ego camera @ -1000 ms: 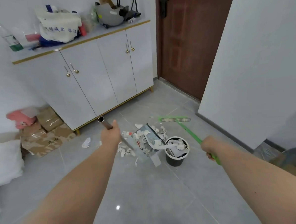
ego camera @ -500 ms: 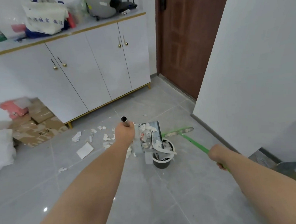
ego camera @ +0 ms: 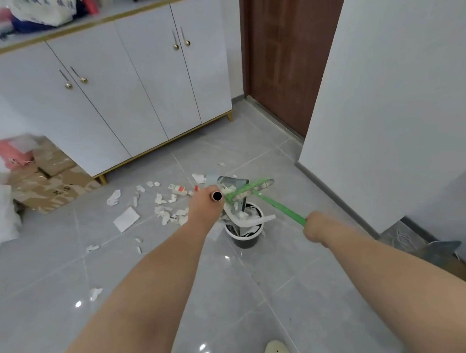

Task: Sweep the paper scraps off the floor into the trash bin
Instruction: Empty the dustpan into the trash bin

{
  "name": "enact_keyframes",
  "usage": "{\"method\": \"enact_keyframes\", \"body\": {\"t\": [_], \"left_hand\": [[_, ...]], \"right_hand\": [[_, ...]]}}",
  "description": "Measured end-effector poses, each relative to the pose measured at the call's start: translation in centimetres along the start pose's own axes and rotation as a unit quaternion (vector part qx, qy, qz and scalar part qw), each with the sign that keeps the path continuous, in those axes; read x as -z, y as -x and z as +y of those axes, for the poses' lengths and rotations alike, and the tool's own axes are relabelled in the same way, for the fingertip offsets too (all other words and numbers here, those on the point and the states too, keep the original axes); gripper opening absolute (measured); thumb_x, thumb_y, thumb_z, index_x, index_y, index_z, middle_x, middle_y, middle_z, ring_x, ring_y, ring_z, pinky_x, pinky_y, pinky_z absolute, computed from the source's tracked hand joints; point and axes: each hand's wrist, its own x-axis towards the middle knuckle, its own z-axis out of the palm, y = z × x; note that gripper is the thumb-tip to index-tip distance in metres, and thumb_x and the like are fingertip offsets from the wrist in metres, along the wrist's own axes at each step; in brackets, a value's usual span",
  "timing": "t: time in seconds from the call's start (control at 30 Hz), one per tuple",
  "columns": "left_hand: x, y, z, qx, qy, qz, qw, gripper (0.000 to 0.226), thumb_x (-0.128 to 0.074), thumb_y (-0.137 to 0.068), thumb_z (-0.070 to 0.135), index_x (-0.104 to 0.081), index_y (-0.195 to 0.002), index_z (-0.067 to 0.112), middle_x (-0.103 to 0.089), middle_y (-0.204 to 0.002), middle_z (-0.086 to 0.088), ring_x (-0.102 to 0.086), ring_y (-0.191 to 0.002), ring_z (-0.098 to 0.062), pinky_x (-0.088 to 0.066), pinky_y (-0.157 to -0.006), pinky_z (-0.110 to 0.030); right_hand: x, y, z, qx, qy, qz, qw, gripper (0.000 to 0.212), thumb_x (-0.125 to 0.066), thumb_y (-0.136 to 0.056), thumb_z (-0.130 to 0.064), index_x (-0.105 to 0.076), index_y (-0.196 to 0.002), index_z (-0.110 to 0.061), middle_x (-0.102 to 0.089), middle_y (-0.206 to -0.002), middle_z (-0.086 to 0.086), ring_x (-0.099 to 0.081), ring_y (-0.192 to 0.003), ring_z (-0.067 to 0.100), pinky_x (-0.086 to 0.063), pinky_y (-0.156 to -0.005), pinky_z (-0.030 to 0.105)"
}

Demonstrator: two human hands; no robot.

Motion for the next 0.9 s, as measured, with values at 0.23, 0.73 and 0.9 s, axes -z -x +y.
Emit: {"method": "enact_keyframes", "body": {"t": [0.23,0.73,0.9], "left_hand": [[-0.5,0.7,0.0,-0.064,-0.068,-0.066,0.993,0.021,-0.047,-0.088,0.006,-0.065,-0.078,0.013,-0.064,-0.077,-0.006,-0.054,-0.072,-0.023,-0.036,-0.062,-0.024],[0.3,3.7,0.2,-0.226,-0.075,-0.054,0.970,0.024,-0.056,-0.086,0.003,-0.074,-0.101,0.008,-0.073,-0.100,-0.008,-0.066,-0.093,-0.026,-0.051,-0.084,-0.031],[0.9,4.1,0.7,-0.225,-0.111,-0.061,0.966,0.030,-0.054,-0.086,0.005,-0.071,-0.109,0.014,-0.072,-0.102,-0.003,-0.065,-0.094,-0.023,-0.045,-0.080,-0.022]], "right_hand": [[-1.3,-0.1,0.7,0.010,0.091,0.017,0.996,0.033,-0.041,-0.095,-0.012,-0.054,-0.126,-0.009,-0.058,-0.124,0.009,-0.058,-0.114,0.026,-0.047,-0.091,0.032],[-1.4,0.6,0.2,0.013,0.216,0.006,0.976,0.037,-0.047,-0.092,-0.006,-0.056,-0.127,-0.015,-0.058,-0.124,0.002,-0.056,-0.114,0.022,-0.050,-0.089,0.032],[1.1,1.6,0.5,0.015,0.216,0.030,0.976,0.036,-0.048,-0.092,-0.009,-0.057,-0.126,-0.015,-0.058,-0.123,0.002,-0.056,-0.114,0.023,-0.050,-0.093,0.036]]}}
